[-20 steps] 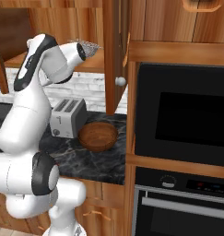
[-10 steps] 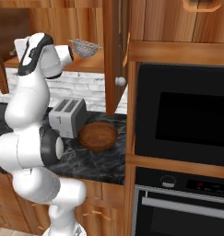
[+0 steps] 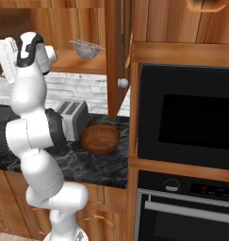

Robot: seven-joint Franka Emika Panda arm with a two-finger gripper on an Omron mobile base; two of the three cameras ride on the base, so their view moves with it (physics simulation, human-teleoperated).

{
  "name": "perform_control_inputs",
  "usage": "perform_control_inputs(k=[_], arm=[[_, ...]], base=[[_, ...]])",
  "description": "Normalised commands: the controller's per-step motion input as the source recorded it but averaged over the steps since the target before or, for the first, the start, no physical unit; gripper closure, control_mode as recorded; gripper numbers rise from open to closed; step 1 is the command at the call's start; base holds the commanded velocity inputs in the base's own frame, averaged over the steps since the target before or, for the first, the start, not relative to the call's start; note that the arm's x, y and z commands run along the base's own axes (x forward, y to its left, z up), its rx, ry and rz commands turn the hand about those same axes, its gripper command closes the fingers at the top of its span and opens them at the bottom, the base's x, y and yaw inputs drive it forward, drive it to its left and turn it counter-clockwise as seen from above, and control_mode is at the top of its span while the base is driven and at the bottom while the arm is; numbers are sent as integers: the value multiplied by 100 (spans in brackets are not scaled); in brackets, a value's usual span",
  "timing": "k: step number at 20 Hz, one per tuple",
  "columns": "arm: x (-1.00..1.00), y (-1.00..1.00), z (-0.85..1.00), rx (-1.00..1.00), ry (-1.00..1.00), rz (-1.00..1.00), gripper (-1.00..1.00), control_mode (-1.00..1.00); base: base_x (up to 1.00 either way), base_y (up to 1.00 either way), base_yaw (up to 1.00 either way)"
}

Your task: Open the cabinet and setup a tea strainer by placing it in the bowl upright.

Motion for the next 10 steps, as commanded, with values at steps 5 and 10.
perform_control_inputs(k=[5, 10], arm=[[-16, 88, 0, 0, -2, 23, -100, -100], [0, 52, 0, 0, -9, 2, -100, -100]], base=[[0, 0, 0], [0, 0, 0]])
